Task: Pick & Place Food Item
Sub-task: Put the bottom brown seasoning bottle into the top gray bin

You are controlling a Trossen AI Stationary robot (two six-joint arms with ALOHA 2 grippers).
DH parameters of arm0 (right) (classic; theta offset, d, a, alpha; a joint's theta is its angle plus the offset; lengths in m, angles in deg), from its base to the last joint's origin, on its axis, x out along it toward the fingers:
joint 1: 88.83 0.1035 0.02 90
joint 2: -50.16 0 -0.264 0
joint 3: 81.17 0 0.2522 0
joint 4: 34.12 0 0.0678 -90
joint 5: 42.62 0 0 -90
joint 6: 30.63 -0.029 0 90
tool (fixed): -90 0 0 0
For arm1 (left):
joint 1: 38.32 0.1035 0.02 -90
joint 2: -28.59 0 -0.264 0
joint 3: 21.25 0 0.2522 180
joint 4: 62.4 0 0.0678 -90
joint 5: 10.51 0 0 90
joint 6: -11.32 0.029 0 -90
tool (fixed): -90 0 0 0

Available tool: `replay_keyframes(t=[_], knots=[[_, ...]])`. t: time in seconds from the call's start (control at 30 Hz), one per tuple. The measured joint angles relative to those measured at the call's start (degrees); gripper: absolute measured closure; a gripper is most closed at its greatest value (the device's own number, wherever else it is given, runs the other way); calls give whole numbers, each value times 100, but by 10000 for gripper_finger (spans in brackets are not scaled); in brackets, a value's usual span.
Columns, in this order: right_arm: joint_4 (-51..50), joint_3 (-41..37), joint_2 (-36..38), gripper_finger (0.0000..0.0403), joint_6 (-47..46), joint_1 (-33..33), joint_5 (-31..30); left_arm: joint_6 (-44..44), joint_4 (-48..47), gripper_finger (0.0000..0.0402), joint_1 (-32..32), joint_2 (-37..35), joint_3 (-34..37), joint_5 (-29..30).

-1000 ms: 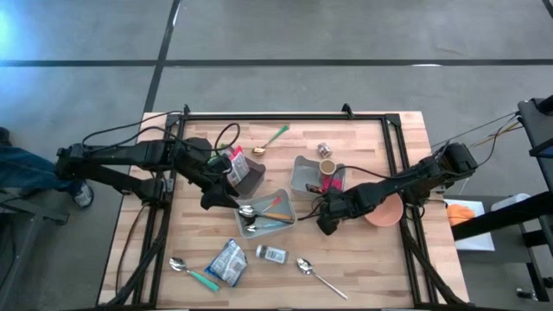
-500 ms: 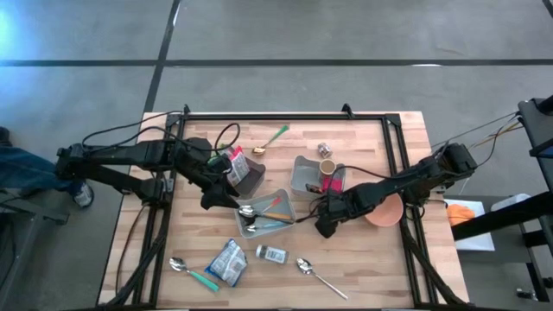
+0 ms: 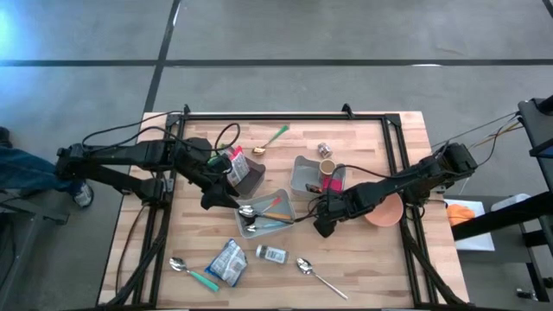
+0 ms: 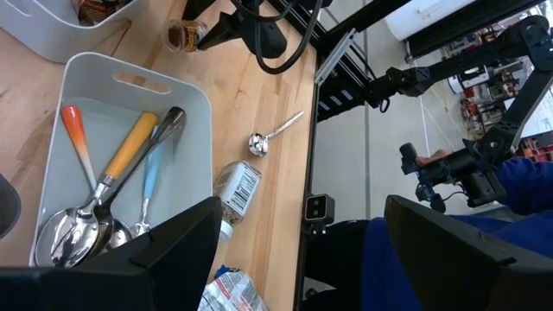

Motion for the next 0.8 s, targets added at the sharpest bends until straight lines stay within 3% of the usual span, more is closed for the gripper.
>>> replay_keyframes(t=[0.8], knots=[[26, -293, 14, 204, 131, 0, 170, -20, -2, 73, -2, 0, 0, -2]])
